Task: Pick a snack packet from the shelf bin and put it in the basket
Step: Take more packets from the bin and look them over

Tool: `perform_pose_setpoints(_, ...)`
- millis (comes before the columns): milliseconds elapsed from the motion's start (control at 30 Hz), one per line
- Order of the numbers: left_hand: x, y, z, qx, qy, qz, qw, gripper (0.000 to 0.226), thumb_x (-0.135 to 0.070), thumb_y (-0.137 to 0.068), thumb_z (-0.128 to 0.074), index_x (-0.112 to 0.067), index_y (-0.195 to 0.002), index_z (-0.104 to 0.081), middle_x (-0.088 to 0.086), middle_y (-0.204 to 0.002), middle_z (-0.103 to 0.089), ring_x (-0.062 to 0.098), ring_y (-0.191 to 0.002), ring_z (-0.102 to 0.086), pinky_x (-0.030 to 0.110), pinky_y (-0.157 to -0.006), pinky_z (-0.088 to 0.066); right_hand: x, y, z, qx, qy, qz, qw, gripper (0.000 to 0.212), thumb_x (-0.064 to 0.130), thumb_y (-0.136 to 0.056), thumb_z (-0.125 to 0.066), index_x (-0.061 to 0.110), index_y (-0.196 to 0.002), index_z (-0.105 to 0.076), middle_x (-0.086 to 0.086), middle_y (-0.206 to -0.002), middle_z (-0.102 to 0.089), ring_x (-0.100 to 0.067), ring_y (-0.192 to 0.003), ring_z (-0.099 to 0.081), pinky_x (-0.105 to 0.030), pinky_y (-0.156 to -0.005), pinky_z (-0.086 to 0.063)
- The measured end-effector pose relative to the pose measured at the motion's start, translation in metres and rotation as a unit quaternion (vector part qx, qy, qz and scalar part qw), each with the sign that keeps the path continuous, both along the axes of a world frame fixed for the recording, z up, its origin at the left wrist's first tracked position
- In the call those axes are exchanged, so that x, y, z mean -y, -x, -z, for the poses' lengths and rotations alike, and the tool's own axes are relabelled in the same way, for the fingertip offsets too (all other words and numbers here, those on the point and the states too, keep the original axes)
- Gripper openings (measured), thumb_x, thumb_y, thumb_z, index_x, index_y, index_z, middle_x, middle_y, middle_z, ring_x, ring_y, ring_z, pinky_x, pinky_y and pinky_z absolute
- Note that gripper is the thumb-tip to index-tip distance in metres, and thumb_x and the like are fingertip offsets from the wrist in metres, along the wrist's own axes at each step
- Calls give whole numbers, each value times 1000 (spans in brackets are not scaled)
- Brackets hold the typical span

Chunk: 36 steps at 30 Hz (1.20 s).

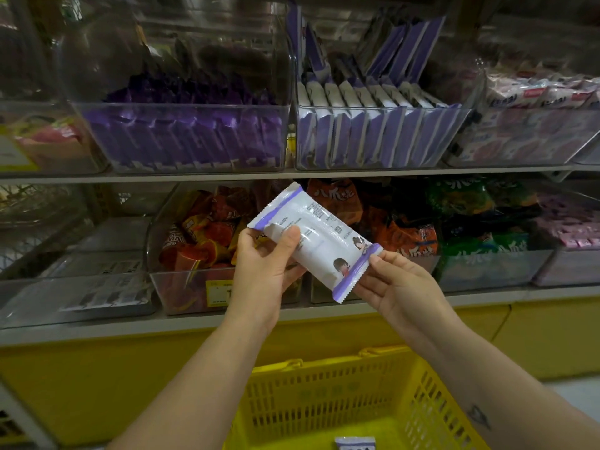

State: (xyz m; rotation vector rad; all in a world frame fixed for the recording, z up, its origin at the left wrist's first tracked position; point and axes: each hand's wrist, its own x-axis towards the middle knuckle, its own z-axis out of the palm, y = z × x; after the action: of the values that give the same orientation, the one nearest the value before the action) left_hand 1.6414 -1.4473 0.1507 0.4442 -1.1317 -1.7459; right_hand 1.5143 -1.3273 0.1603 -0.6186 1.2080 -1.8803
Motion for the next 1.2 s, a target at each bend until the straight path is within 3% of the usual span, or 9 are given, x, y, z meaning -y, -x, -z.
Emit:
perform_pose_setpoints(200,-5,0,2,13,77,-52,996,58,-46,-60,-79,-35,-110,-52,-7,-116,-66,8,-99,-70,31,-70,-59,3,4,5,-20,-51,-59,997,41,38,-85,-62,11,-117,-61,-12,-100,-75,-23,-84,-74,-28,-62,-58)
perform_pose_setpoints(300,-8,3,2,6,82,-46,996,56,-44,-60,-79,-32,-108,-53,-8,-107,-70,9,-98,-70,29,-67,-59,5,4,7,6,-76,-71,995,47,39,-76,-66,10,-113,-65,-11,-97,-75,-20,-79,-74,-29,-62,-59)
perform_pose_setpoints(433,-10,6,4,23,97,-29,995,51,-40,-64,-76,-29,-107,-51,-10,-96,-73,10,-91,-71,27,-65,-57,7,7,6,45,-63,-125,989,45,34,-77,-66,11,-115,-66,-15,-112,-71,-28,-96,-71,-38,-75,-61)
perform_pose_setpoints(533,-11,5,8,84,133,-96,983,34,-31,-80,-73,-32,-99,-45,-6,-96,-67,3,-88,-69,22,-61,-57,7,5,3,-30,-67,-121,990,44,33,-76,-66,10,-113,-64,-16,-108,-72,-32,-98,-70,-43,-82,-59)
perform_pose_setpoints(667,-14,7,15,212,209,-100,949,18,-28,-91,-64,-36,-97,-49,-5,-113,-53,11,-100,-63,22,-60,-56,7,-4,0,-140,-53,-55,987,46,34,-70,-70,10,-107,-58,-12,-97,-75,-29,-87,-73,-34,-66,-61)
perform_pose_setpoints(800,-21,8,16,226,215,-10,950,49,-26,-88,-68,-36,-127,-41,-21,-115,-52,-15,-94,-57,10,-61,-50,9,-7,5,-228,-60,5,972,31,35,-81,-67,16,-104,-58,-7,-99,-74,-23,-89,-73,-44,-81,-58)
perform_pose_setpoints(967,-21,7,16,228,215,57,948,91,-13,-79,-71,-44,-146,-18,-38,-117,-41,-20,-99,-53,11,-66,-51,8,-7,5,-314,-57,37,947,30,41,-78,-68,22,-98,-57,0,-96,-73,-11,-83,-72,-28,-67,-60)
perform_pose_setpoints(1100,-23,9,15,187,194,31,962,91,-7,-81,-70,-40,-149,-19,-34,-119,-45,-10,-102,-59,16,-65,-54,6,-13,9,-327,-22,-1,945,38,42,-73,-66,30,-107,-57,6,-102,-74,-8,-88,-72,-22,-66,-58)
perform_pose_setpoints(1200,-18,9,13,138,145,8,980,79,1,-84,-64,-30,-147,-28,-18,-121,-56,0,-97,-67,25,-67,-58,7,-17,8,-328,11,-37,944,36,38,-79,-61,33,-115,-59,13,-104,-73,-8,-92,-71,-19,-68,-56)
